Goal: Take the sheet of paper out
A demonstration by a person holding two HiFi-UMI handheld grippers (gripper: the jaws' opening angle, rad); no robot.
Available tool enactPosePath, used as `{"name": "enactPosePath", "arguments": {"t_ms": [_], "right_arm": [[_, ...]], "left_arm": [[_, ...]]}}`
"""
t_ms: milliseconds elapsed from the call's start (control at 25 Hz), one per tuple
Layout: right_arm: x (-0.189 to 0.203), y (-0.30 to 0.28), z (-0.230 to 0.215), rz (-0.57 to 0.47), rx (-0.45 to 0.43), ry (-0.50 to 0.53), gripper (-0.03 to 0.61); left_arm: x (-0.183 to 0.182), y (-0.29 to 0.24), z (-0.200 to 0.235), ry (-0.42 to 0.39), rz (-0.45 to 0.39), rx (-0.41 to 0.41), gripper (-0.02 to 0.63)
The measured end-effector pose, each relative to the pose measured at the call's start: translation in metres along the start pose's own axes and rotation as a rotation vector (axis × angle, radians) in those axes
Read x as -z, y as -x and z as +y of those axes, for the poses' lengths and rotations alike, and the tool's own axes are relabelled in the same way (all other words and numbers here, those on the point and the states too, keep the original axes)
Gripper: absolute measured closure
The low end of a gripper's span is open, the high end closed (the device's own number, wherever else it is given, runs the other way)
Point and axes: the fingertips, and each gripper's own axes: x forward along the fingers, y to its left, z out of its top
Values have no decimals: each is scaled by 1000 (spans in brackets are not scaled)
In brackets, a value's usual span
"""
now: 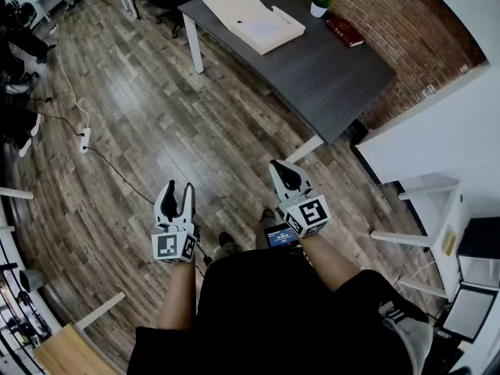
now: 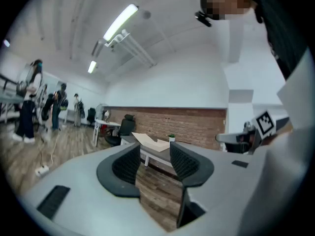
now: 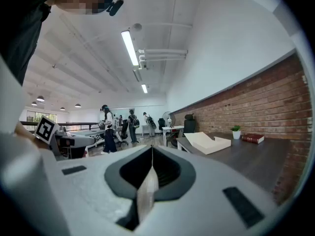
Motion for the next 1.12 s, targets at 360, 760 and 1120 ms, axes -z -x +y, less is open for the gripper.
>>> {"name": "enactPosePath", "arguments": {"t_ms": [360,760,1120], "right_arm": [[2,1,23,-62,-87,-7,571],[-2,35,5,-118,-104,-29,571],[8,54,-17,-101,-101,-43,571]], "left_arm": [[-24,9,-14,-8,-81,-2,449],[-18,25,-57,-55,-57,26,457],[-6,18,-87,-82,-27,51,459]]}}
